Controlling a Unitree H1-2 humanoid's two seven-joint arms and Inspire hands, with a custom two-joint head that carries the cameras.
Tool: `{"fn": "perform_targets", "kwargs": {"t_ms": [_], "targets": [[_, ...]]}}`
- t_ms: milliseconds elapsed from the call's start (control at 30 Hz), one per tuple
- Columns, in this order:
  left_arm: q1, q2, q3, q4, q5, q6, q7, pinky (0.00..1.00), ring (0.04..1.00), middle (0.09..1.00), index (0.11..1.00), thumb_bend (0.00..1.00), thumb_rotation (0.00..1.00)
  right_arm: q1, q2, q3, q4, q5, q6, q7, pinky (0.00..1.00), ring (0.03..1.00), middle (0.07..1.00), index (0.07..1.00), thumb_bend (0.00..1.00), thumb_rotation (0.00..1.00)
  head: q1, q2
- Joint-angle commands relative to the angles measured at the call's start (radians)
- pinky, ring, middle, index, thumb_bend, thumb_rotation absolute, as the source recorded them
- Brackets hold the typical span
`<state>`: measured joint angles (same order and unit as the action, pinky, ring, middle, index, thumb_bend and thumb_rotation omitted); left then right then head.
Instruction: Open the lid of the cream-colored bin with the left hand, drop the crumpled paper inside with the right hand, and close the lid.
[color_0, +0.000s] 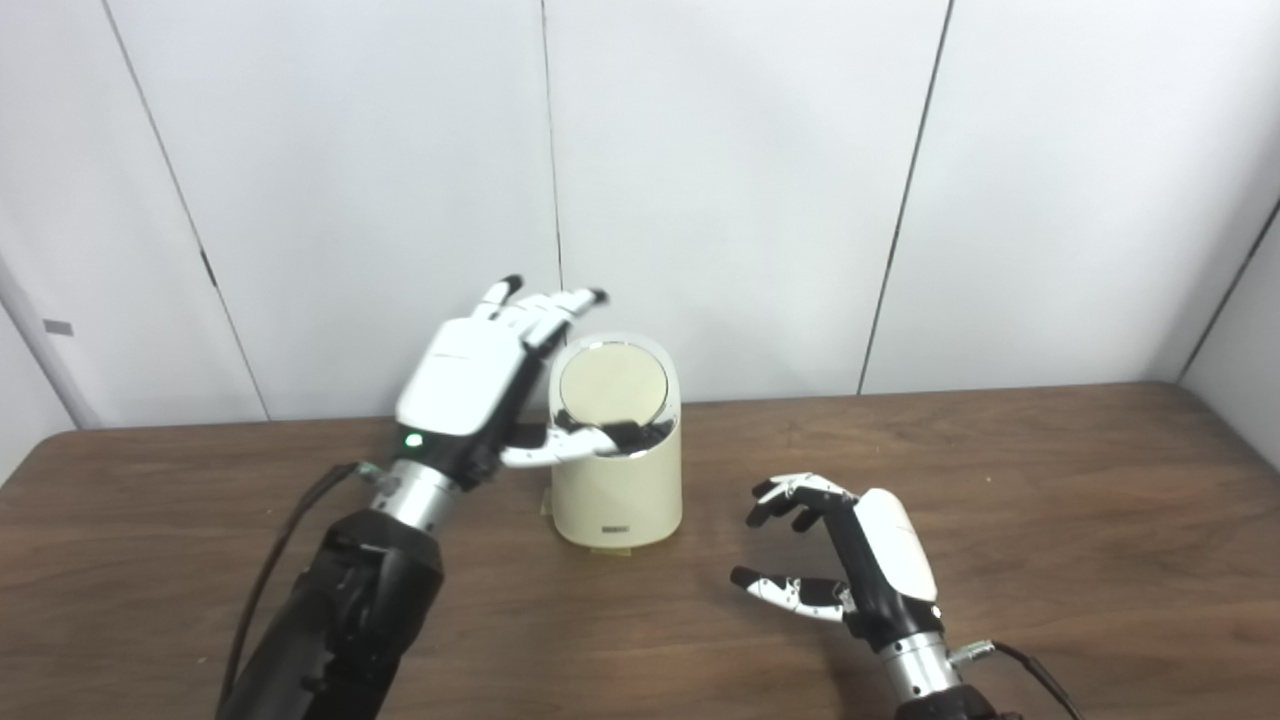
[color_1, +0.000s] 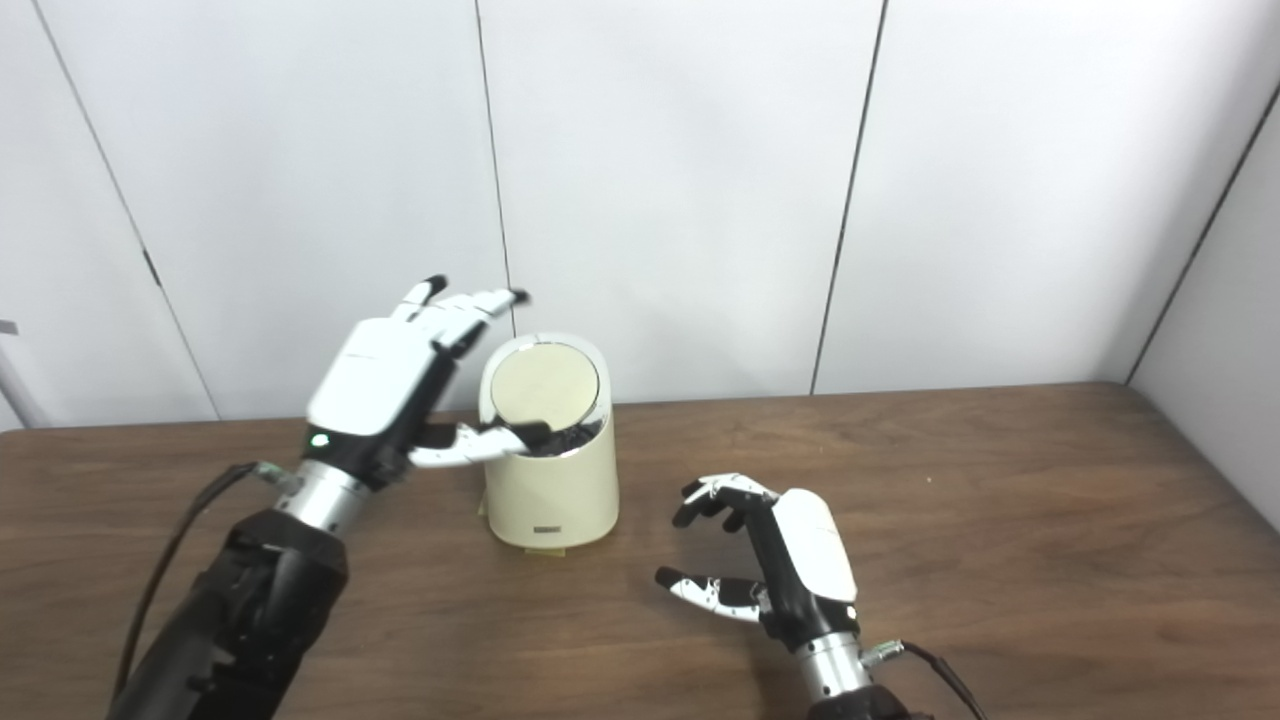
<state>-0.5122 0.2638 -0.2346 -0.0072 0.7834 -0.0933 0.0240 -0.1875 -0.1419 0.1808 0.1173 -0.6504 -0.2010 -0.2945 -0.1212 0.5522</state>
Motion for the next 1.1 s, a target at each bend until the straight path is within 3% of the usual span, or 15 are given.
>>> {"fn": "perform_targets", "kwargs": {"t_ms": [0,100,200,267,300,400,467,633,700,767,800,833,967,1067], "targets": [[-0.003,-0.014,0.035,-0.035,-0.076,0.004,0.003,0.84,0.892,0.918,0.935,0.72,0.93,0.018,0.032,0.011,0.009,0.013,-0.008,-0.010,0.50,0.618,0.670,0.495,0.49,0.15,0.000,0.001],[0.053,-0.038,0.084,-0.037,-0.178,-0.020,0.027,0.71,0.853,0.891,0.890,0.59,0.87,0.021,0.029,0.009,0.006,0.017,-0.007,-0.006,0.51,0.622,0.672,0.495,0.49,0.15,0.000,0.000],[0.116,-0.073,0.130,-0.049,-0.269,-0.022,0.038,0.68,0.825,0.862,0.856,0.53,0.78,0.024,0.025,0.009,0.001,0.015,-0.005,-0.001,0.51,0.627,0.674,0.495,0.49,0.15,0.004,0.001],[0.153,-0.089,0.153,-0.053,-0.312,-0.036,0.049,0.67,0.804,0.833,0.826,0.43,0.74,0.026,0.021,0.007,0.001,0.016,-0.011,0.000,0.51,0.629,0.674,0.495,0.49,0.14,0.005,0.000],[0.171,-0.095,0.162,-0.052,-0.331,-0.051,0.053,0.66,0.798,0.825,0.822,0.37,0.78,0.028,0.019,0.006,0.001,0.017,-0.014,0.000,0.52,0.630,0.674,0.495,0.49,0.15,0.007,0.000],[0.241,-0.131,0.198,-0.050,-0.448,-0.100,0.060,0.66,0.775,0.793,0.786,0.28,0.78,0.032,0.010,0.005,-0.004,0.019,-0.020,0.004,0.52,0.635,0.675,0.495,0.48,0.14,0.015,-0.001],[0.286,-0.157,0.212,-0.046,-0.498,-0.132,0.070,0.66,0.771,0.787,0.778,0.24,0.85,0.036,0.004,0.003,-0.011,0.021,-0.020,0.009,0.53,0.641,0.678,0.495,0.48,0.14,0.016,-0.001],[0.373,-0.187,0.219,-0.050,-0.504,-0.158,0.089,0.66,0.774,0.798,0.793,0.21,0.90,0.059,0.001,-0.005,-0.044,0.031,-0.021,0.015,0.54,0.644,0.681,0.495,0.48,0.14,0.020,0.001],[0.392,-0.191,0.225,-0.046,-0.515,-0.168,0.091,0.66,0.773,0.795,0.787,0.19,0.82,0.071,0.006,-0.012,-0.058,0.046,-0.031,0.010,0.52,0.631,0.677,0.495,0.48,0.14,0.020,0.004],[0.404,-0.197,0.233,-0.039,-0.524,-0.179,0.097,0.65,0.759,0.779,0.769,0.18,0.66,0.080,0.010,-0.020,-0.067,0.054,-0.047,-0.006,0.48,0.601,0.664,0.495,0.48,0.14,0.018,0.005],[0.412,-0.200,0.237,-0.036,-0.531,-0.178,0.100,0.65,0.752,0.773,0.762,0.19,0.60,0.083,0.012,-0.026,-0.068,0.063,-0.061,-0.014,0.44,0.562,0.659,0.495,0.48,0.14,0.016,0.006],[0.419,-0.202,0.240,-0.034,-0.539,-0.176,0.100,0.65,0.743,0.763,0.749,0.20,0.49,0.087,0.012,-0.030,-0.073,0.070,-0.067,-0.017,0.35,0.459,0.652,0.494,0.48,0.14,0.014,0.009],[0.445,-0.215,0.247,-0.058,-0.575,-0.142,0.093,0.65,0.732,0.748,0.731,0.22,0.37,0.108,0.005,-0.043,-0.125,0.074,-0.057,-0.002,0.32,0.438,0.645,0.494,0.49,0.14,0.014,0.038],[0.460,-0.225,0.249,-0.092,-0.590,-0.105,0.085,0.65,0.728,0.743,0.729,0.21,0.33,0.120,0.000,-0.053,-0.164,0.076,-0.043,0.013,0.29,0.409,0.636,0.494,0.49,0.14,0.022,0.056]]}}
